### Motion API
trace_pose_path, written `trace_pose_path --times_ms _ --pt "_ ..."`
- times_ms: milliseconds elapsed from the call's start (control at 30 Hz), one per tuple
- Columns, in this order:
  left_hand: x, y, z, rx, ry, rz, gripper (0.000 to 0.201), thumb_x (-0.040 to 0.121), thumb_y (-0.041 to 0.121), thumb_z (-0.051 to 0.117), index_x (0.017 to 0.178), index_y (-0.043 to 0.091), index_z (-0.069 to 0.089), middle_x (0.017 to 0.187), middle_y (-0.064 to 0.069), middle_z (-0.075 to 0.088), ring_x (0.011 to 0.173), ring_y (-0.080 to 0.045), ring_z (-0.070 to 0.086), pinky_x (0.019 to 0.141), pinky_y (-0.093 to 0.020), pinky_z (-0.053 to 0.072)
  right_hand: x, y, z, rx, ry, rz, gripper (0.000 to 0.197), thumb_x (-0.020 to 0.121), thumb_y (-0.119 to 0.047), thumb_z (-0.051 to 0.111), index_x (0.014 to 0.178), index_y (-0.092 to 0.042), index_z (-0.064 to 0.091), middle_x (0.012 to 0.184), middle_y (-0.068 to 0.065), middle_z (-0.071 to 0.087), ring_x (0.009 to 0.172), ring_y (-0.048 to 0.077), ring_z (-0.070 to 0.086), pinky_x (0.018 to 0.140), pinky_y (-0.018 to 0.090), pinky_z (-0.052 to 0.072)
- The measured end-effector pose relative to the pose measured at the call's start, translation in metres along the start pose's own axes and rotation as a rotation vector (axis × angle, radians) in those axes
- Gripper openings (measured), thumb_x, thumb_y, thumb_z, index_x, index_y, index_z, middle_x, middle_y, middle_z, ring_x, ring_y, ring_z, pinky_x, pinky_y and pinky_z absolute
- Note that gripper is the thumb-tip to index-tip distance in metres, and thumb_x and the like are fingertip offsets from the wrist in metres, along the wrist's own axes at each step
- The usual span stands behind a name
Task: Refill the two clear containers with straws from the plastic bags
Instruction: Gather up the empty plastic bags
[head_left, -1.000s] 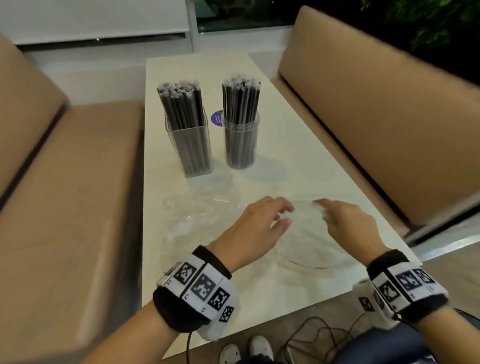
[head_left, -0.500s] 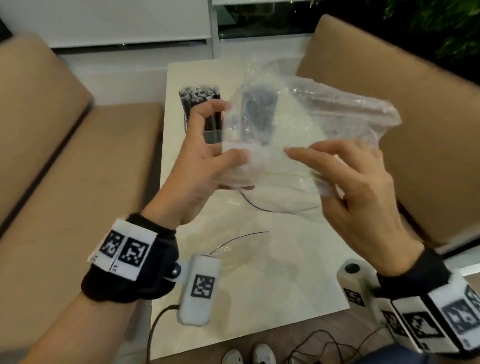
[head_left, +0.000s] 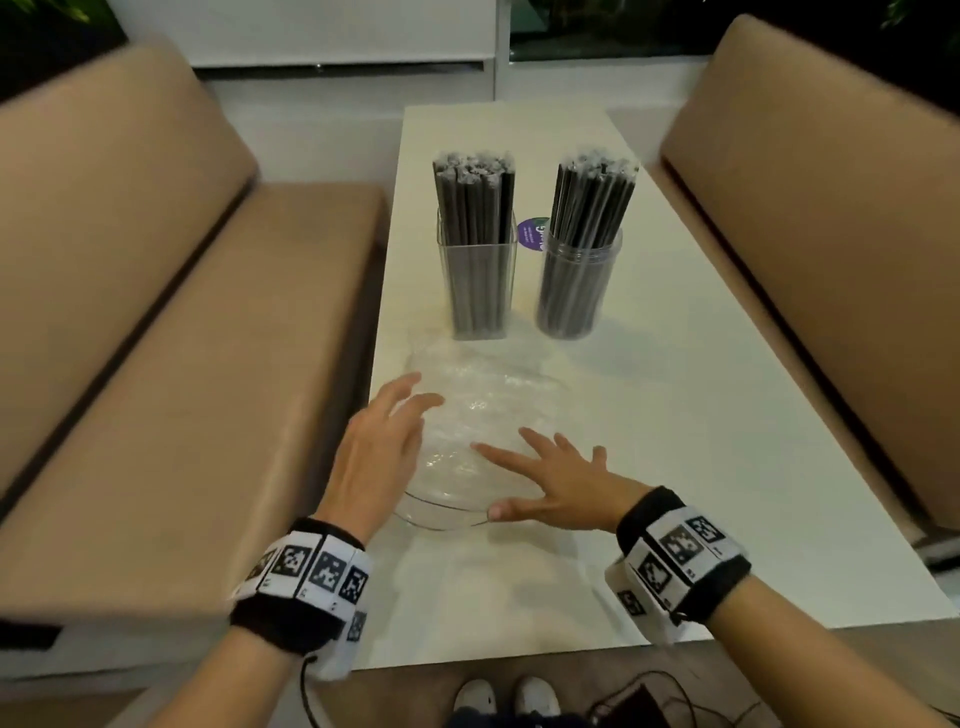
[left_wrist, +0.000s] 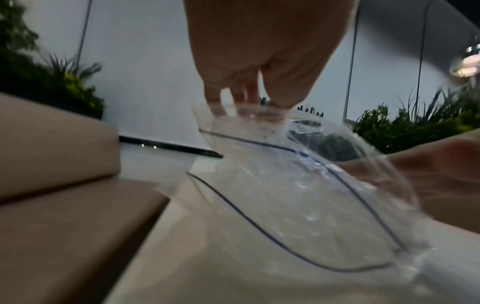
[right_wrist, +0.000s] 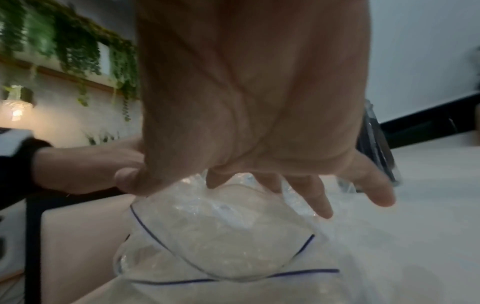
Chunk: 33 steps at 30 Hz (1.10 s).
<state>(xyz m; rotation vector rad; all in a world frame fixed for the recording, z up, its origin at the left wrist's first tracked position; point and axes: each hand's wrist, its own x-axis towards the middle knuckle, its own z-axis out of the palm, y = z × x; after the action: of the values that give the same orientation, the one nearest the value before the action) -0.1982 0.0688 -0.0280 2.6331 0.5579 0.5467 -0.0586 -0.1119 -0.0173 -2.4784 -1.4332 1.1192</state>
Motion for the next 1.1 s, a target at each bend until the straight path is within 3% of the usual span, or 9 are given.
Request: trace_pose_path --times_ms 200,300,400,467,600,733,867,967,1100 --pt "-0.021 -0.007 0.04 0.159 -0.751 -0.298 0.098 0.078 0.081 0.024 0.156 0.034 -0.012 0.165 0.004 -0.022 0.152 -0.012 -0.018 0.116 -0.066 -0.002 0.016 0.005 -0.006 0.343 0.748 0.219 0.072 0.089 -0.048 0.06 0.148 -0.028 0.024 0.15 0.014 0.032 0.13 0.038 0.043 0.101 0.051 0.038" --pt "-0.024 -0.008 0.049 0.168 -0.75 -0.295 0.094 0.088 0.072 0.037 0.155 0.033 -0.017 0.163 0.005 -0.028 0.151 -0.012 -0.022 0.114 -0.069 -0.002 0.029 0.004 -0.005 0.797 0.594 0.321 0.097 0.084 -0.028 0.074 0.153 -0.015 0.007 0.15 0.021 0.031 0.133 0.041 0.041 0.107 0.044 0.036" --pt "-0.023 -0.003 0.05 0.178 -0.743 -0.287 0.092 0.094 0.062 0.045 0.156 0.031 -0.016 0.163 0.006 -0.028 0.152 -0.012 -0.021 0.114 -0.069 -0.002 0.04 0.006 -0.008 1.171 0.471 0.343 0.079 0.077 -0.02 0.08 0.14 -0.001 0.037 0.132 0.019 0.058 0.111 0.034 0.062 0.092 0.039 0.054" --pt "-0.024 0.003 0.049 0.223 -0.683 -0.281 0.089 0.095 0.056 0.048 0.157 0.029 -0.009 0.166 0.001 -0.02 0.154 -0.016 -0.011 0.114 -0.069 0.002 0.041 0.001 -0.009 1.213 0.449 0.259 0.048 0.078 -0.014 0.076 0.119 0.004 0.058 0.11 0.021 0.07 0.086 0.028 0.069 0.068 0.032 0.057" --pt "-0.028 0.026 0.043 0.19 -0.048 -0.088 0.067 0.074 0.009 0.077 0.136 0.025 0.055 0.133 -0.006 0.056 0.117 -0.027 0.059 0.092 -0.047 0.035 0.036 -0.016 -0.013 1.055 0.561 0.117 0.038 0.083 -0.009 0.058 0.119 -0.014 0.066 0.092 0.012 0.07 0.08 0.026 0.065 0.075 0.039 0.055" --pt "-0.004 0.045 -0.009 -0.132 0.367 -0.132 0.068 0.072 0.024 0.074 0.134 0.028 0.047 0.13 0.0 0.046 0.121 -0.02 0.046 0.096 -0.035 0.023 0.006 -0.014 -0.037 0.642 0.654 -0.04 0.021 0.091 -0.012 0.051 0.094 -0.002 0.07 0.084 0.02 0.069 0.073 0.029 0.061 0.063 0.032 0.047" --pt "0.028 0.047 -0.052 0.041 -0.024 -0.049 0.105 0.061 0.056 0.08 0.148 0.041 0.023 0.157 0.001 0.029 0.149 -0.018 0.021 0.116 -0.056 0.014 -0.03 -0.015 -0.067 0.437 0.584 -0.405 0.047 0.088 -0.004 0.063 0.072 -0.049 0.066 0.075 -0.005 0.06 0.07 0.013 0.058 0.062 0.013 0.04" --pt "0.044 0.042 -0.053 -0.33 0.059 -0.189 0.03 0.074 0.048 0.068 0.101 0.036 0.061 0.095 -0.002 0.071 0.096 -0.028 0.066 0.089 -0.051 0.054 -0.034 -0.005 -0.077 0.44 0.652 -0.393 0.027 0.082 -0.027 0.061 0.104 -0.037 0.073 0.09 -0.002 0.067 0.087 0.016 0.061 0.077 0.024 0.047" --pt "0.039 0.064 -0.036 -0.162 0.542 -0.095 0.005 0.093 0.01 0.059 0.095 0.016 0.058 0.071 0.001 0.052 0.059 -0.014 0.04 0.056 -0.036 0.045 -0.021 0.009 -0.073 0.48 0.765 -0.135 0.027 0.096 -0.034 0.05 0.106 -0.017 0.068 0.094 -0.009 0.066 0.093 0.018 0.06 0.073 0.014 0.043"
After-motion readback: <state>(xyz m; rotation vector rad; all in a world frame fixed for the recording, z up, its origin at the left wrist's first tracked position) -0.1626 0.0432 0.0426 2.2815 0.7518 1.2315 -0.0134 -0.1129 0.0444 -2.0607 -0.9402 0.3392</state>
